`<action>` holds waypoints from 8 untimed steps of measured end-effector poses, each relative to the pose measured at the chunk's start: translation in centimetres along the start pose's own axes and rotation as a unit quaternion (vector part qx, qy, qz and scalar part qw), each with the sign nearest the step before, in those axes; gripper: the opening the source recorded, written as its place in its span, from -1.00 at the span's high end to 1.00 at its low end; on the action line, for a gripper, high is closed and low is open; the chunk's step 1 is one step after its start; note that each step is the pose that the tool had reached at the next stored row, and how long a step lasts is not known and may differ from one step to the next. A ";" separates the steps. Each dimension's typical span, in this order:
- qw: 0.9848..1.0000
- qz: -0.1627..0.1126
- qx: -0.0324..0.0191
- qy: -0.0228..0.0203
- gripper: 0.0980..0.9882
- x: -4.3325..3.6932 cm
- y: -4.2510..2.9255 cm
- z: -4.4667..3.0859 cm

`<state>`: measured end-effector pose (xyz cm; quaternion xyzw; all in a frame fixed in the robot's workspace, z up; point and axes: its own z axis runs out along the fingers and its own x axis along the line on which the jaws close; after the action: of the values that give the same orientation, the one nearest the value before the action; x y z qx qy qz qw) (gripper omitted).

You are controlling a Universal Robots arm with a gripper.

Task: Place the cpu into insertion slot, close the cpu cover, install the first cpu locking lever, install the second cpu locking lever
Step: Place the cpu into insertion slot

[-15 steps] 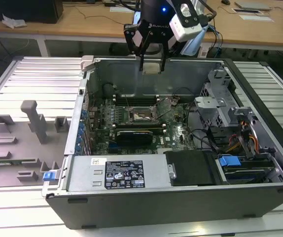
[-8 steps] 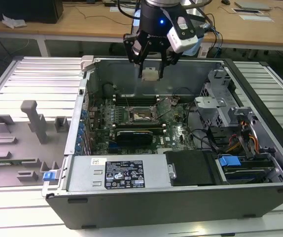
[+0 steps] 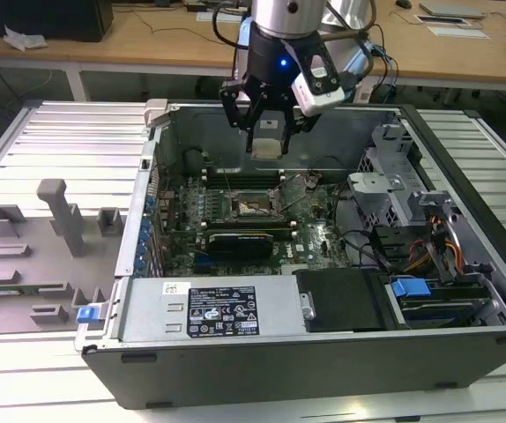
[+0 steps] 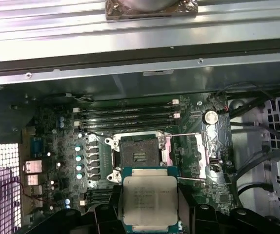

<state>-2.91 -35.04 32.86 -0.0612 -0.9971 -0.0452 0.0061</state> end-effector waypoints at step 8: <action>0.996 0.085 -0.001 -0.008 0.00 -0.03 -0.14 1.51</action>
<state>-2.91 -35.04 31.35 -0.1465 -0.9882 -0.0455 0.0023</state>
